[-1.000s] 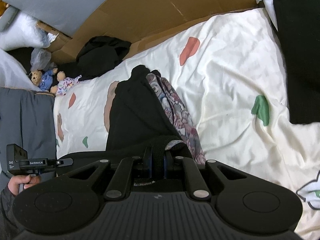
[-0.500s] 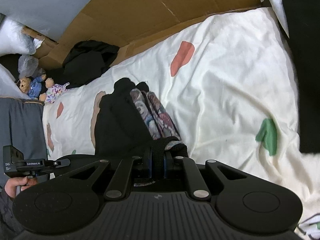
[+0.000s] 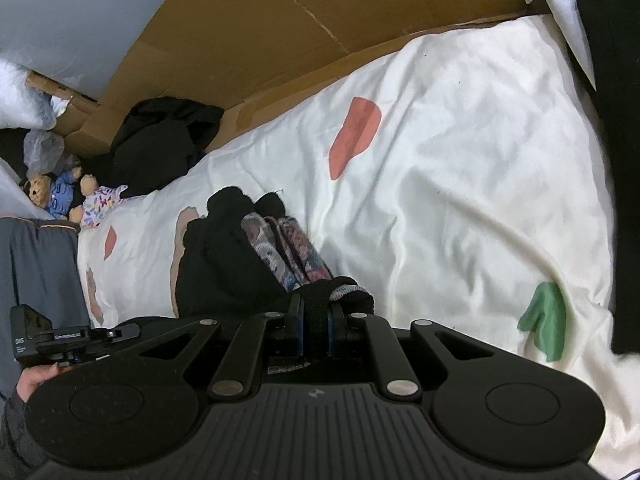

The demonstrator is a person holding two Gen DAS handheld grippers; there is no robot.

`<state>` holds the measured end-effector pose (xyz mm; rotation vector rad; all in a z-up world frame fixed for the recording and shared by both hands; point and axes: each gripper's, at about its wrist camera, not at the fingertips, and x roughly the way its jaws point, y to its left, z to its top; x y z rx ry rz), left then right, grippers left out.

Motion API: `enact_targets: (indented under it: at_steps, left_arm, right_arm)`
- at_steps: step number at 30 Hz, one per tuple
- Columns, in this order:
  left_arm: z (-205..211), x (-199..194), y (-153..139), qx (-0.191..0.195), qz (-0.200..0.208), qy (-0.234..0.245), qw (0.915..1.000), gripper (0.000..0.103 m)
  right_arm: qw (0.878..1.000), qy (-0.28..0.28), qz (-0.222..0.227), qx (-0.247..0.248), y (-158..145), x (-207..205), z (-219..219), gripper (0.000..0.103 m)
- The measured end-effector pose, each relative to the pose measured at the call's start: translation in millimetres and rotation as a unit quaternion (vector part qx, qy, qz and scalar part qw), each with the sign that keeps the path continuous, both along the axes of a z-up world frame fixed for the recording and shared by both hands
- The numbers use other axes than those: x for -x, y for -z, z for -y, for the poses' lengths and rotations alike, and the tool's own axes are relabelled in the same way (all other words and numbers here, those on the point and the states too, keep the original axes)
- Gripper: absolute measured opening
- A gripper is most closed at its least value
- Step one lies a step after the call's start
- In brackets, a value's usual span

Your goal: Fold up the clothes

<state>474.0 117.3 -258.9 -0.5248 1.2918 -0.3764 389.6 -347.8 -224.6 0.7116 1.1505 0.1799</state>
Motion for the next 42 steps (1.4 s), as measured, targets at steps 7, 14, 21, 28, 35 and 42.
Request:
enact_targets:
  at_steps: [7, 14, 21, 28, 35, 42]
  left_arm:
    - [-3.1, -10.1, 9.7, 0.0, -0.012, -0.016, 0.9998, 0.015]
    - [-22.3, 0.5, -27.3, -0.059, 0.039, -0.008, 0.9975, 0.037]
    - [-21.7, 17.2, -36.9, -0.101, 0.055, 0.042, 0.9924, 0.048]
    - [4.0, 37.6, -12.9, -0.151, 0.075, 0.109, 0.9795, 0.063]
    - [20.7, 47.6, 8.8, -0.167, 0.106, 0.158, 0.9674, 0.064]
    - [33.3, 50.1, 32.4, -0.186, 0.091, 0.18, 0.9616, 0.065]
  right_arm:
    - [1.0, 0.002, 0.01, 0.001, -1.3, -12.7, -1.2, 0.012]
    - [0.999, 0.002, 0.033, -0.014, -15.6, -9.1, 3.8, 0.031]
    - [0.998, 0.021, 0.064, -0.004, -32.4, 6.8, 15.9, 0.051]
    - [0.995, -0.018, 0.069, 0.072, -30.7, 19.3, 12.9, 0.06]
    - [0.983, -0.09, 0.088, 0.131, -18.1, 36.1, -1.7, 0.073]
    - [0.967, -0.132, 0.096, 0.196, -0.2, 36.5, -20.4, 0.075]
